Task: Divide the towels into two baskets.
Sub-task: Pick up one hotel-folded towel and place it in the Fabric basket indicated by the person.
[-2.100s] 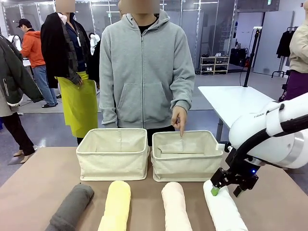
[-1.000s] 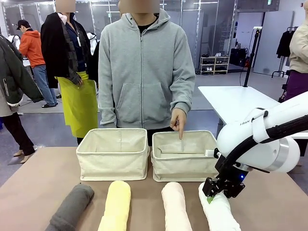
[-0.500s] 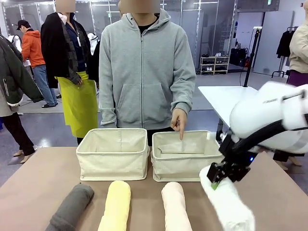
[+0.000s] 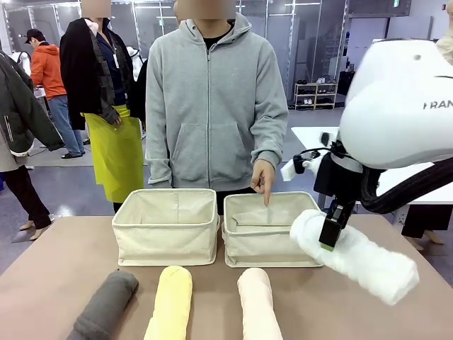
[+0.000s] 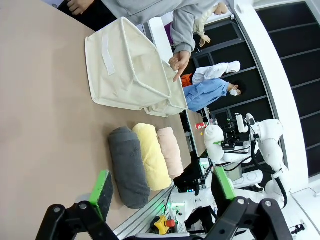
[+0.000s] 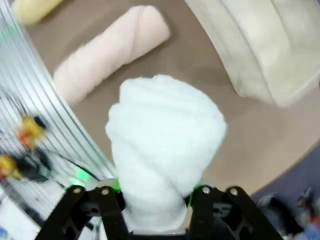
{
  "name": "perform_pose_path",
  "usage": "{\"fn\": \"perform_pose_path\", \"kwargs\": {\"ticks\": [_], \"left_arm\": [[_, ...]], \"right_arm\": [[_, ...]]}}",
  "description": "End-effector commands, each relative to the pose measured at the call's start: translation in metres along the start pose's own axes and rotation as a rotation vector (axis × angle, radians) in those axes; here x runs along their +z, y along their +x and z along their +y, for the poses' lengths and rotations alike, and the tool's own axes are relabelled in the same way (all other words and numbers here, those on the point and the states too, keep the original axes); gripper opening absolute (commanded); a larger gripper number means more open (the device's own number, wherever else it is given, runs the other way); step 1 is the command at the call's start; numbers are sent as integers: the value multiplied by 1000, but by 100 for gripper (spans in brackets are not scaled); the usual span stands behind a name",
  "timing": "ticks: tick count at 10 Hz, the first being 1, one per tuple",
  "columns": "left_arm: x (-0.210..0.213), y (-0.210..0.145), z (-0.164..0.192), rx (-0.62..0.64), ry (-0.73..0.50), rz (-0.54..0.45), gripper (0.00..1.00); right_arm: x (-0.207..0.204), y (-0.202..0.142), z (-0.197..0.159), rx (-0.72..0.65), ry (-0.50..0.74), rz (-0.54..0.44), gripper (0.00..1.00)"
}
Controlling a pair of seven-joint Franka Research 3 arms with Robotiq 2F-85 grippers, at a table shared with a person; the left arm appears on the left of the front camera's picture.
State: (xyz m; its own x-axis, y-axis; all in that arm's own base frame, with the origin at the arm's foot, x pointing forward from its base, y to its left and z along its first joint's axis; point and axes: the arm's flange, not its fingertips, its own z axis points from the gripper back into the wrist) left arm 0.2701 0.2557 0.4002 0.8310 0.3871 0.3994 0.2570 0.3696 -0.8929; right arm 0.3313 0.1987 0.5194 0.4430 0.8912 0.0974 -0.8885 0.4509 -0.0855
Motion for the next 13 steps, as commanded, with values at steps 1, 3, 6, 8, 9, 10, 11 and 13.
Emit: {"fn": "perform_pose_path", "kwargs": {"ticks": [1,3,6,8,9,10,11,13], "left_arm": [[3,0,-1,-2,-15,-12,100],[3,0,-1,-2,-15,-12,100],[3,0,-1,-2,-15,-12,100],[3,0,-1,-2,-15,-12,100],[3,0,-1,-2,-15,-12,100],[3,0,-1,-2,-15,-12,100],[3,0,-1,-2,-15,-12,100],[3,0,-1,-2,-15,-12,100]], "right_arm": [[-3,3,4,214,-58,2,23],[-2,7,7,130,-21,22,23],[-2,7,7,130,-21,22,23],[3,35,-1,298,-83,43,41],[11,73,-12,425,-147,81,41],[19,101,-24,488,-177,94,41],[26,121,-34,532,-186,103,41],[31,163,-62,623,-199,133,41]]}}
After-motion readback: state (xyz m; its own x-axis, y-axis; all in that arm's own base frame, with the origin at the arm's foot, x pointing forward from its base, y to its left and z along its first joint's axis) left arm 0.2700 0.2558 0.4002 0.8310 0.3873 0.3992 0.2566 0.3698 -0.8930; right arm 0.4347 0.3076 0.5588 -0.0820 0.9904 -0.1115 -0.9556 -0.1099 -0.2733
